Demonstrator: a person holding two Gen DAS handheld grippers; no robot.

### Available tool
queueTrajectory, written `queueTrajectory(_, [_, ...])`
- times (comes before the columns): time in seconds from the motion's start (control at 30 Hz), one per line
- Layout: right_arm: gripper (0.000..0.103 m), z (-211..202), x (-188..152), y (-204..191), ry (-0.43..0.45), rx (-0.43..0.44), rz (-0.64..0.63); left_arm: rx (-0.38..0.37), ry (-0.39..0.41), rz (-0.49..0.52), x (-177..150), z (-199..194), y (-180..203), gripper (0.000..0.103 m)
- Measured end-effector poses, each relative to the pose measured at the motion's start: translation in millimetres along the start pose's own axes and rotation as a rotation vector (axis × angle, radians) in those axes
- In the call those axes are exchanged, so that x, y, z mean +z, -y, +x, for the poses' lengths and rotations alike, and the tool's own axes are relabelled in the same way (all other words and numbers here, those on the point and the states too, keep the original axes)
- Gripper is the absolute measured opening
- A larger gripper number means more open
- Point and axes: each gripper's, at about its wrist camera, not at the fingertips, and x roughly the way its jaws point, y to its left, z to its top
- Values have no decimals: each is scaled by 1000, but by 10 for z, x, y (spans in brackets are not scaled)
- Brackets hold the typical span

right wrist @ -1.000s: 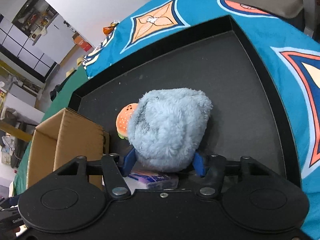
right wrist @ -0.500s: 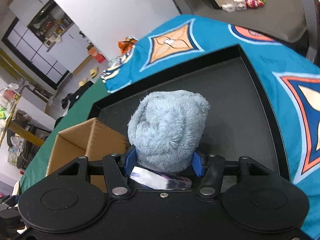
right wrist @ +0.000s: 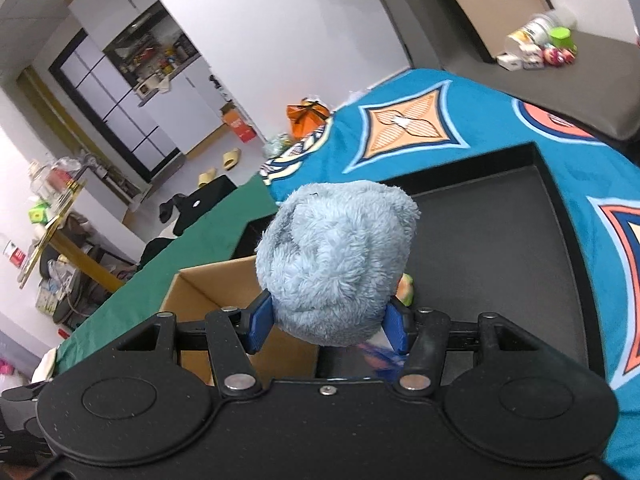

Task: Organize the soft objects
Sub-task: 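Lift the grey plush with the right gripper and release it into the box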

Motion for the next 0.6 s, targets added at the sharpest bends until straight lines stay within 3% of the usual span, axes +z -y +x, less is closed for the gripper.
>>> queueTrajectory(0.33, [55, 116, -29, -379, 4, 41, -112, -65, 3, -43, -78, 85, -73, 72])
queueTrajectory(0.5, [55, 234, -55, -484, -1, 36, -147, -88, -13, -44, -112, 154, -83, 60])
queueTrajectory(0.6, [55, 267, -68, -554, 1, 36, -161, -104, -37, -58, -110, 231, -102, 41])
